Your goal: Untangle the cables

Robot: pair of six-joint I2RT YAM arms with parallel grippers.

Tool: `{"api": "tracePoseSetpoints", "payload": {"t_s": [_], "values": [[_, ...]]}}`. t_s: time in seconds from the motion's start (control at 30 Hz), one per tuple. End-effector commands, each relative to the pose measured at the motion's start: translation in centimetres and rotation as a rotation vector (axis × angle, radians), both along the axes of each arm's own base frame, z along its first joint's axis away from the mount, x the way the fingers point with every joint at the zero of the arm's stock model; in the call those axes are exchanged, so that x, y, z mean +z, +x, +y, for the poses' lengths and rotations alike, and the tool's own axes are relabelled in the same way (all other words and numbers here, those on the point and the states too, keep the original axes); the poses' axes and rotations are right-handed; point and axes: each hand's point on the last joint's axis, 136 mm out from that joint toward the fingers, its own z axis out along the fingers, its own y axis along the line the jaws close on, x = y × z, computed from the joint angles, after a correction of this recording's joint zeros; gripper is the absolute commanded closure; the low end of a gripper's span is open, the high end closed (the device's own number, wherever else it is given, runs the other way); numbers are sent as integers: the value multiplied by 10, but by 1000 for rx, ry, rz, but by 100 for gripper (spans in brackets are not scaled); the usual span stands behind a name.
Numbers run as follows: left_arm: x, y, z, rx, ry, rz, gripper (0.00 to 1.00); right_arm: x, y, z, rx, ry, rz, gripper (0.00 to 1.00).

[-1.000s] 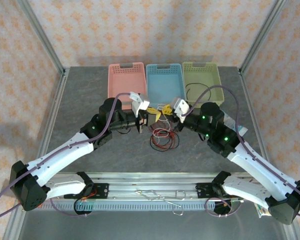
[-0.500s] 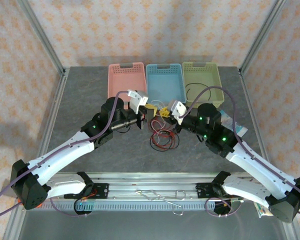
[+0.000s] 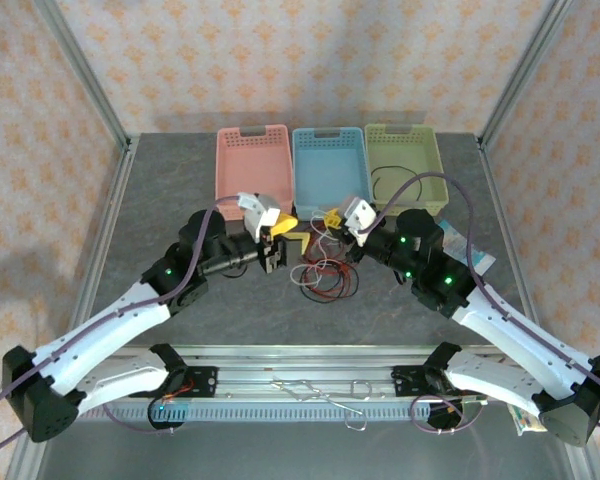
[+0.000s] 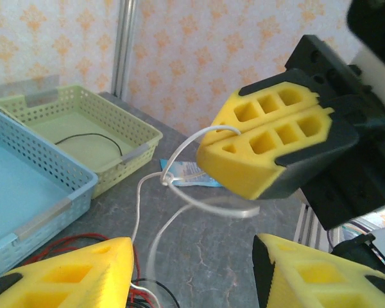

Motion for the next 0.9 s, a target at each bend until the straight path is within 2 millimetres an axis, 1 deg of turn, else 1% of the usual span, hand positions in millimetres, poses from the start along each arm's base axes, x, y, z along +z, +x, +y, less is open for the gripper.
{"api": "tracePoseSetpoints", "payload": {"t_s": [0.0, 0.1, 0.17, 0.23, 0.27, 0.5, 0.63, 0.87], "values": [[17, 5, 12, 75, -36, -71, 48, 5, -3, -1, 6, 24, 23, 100], [23, 6, 10, 71, -35, -91, 48, 2, -10, 6, 60, 19, 54, 100], [21, 8, 5, 56, -13, -89, 53, 3, -15, 9, 92, 26, 63, 100], [18, 12, 2, 49, 7, -84, 60, 3, -19, 12, 123, 24, 74, 100], [18, 13, 0, 46, 12, -83, 61, 3, -20, 12, 127, 23, 77, 100], [22, 12, -10, -4, 3, -89, 59, -2, -21, 14, 136, 5, 100, 100], [22, 13, -12, -7, -2, -86, 59, -1, -22, 15, 145, 11, 106, 100], [14, 22, -12, 22, 22, -70, 61, 4, -27, 17, 171, 23, 107, 100]]}}
